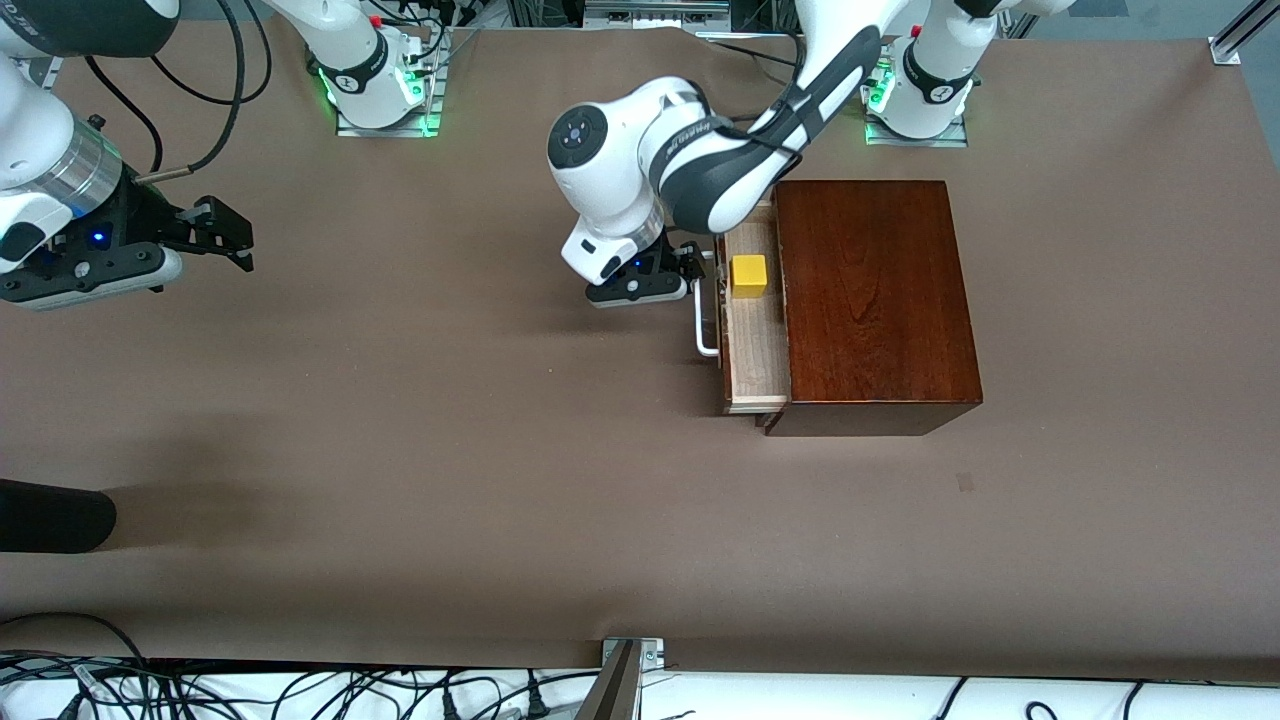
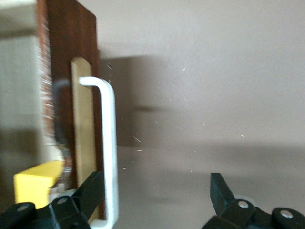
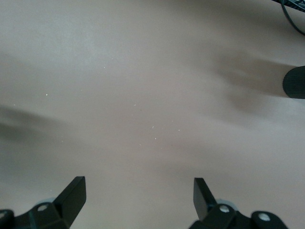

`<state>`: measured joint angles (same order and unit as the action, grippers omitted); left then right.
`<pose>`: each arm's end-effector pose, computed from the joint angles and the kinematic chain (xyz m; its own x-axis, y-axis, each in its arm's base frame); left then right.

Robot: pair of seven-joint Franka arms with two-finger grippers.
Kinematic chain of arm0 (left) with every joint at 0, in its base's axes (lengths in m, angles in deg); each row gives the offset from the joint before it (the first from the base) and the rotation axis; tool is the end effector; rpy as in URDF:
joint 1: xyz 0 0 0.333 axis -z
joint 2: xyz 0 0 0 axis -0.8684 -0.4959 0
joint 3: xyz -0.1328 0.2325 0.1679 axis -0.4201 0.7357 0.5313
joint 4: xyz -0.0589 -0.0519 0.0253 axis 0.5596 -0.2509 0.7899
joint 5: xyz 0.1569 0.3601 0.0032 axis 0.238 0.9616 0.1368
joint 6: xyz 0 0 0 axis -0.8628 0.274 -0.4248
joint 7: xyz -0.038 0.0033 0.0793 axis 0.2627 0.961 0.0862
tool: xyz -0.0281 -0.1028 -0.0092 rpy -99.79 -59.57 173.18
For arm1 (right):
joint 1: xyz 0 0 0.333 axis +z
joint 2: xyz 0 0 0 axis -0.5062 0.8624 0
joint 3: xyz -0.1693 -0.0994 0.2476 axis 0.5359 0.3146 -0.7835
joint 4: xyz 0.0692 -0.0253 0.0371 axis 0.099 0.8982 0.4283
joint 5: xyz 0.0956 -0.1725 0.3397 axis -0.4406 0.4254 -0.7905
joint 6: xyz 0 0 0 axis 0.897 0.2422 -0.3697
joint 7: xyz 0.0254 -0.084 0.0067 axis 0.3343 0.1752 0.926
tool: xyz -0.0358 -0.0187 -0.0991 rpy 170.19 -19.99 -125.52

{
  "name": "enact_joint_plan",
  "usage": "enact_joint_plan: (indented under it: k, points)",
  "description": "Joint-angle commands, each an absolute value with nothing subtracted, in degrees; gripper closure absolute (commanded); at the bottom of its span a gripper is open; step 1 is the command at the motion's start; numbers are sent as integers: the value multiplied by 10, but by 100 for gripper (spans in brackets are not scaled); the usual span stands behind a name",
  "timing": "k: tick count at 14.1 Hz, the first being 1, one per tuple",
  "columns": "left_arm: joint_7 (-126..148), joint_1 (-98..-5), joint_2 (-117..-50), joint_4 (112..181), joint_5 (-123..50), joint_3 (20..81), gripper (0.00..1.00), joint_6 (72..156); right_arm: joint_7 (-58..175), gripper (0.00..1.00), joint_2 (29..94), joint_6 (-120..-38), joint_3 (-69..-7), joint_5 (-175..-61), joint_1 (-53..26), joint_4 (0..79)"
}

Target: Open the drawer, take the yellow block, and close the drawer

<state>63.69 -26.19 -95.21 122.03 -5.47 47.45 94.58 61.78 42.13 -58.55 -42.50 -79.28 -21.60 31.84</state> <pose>0.4731 -0.5235 0.3619 0.9999 0.0130 0.0111 0.0154 -0.9682 -0.2496 0.5763 0.0747 0.5895 0.9591 0.2832 0.0035 0.2828 -0.9583 0.0406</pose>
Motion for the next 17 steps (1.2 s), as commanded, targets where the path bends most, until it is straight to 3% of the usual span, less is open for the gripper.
enact_joint_plan:
  k: [1, 6, 11, 14, 17]
  points:
    - [571, -285, -868, 1222, -93, 479, 0, 892, 619, 0, 424, -584, -428, -793, -221, 310]
    - [426, -434, -763, 1222, -176, 477, 0, 797, 619, 0, 424, -584, -428, -793, -221, 312]
    - [181, -581, -709, 1238, -227, 495, 0, 774, 619, 0, 424, -583, -429, -793, -217, 312]
    - [103, -591, -651, 1321, -271, 585, 0, 824, 618, 0, 425, -584, -435, -806, -207, 312]
    - [74, -591, -580, 1410, -275, 634, 0, 888, 620, 0, 428, -575, -437, -806, -136, 310]
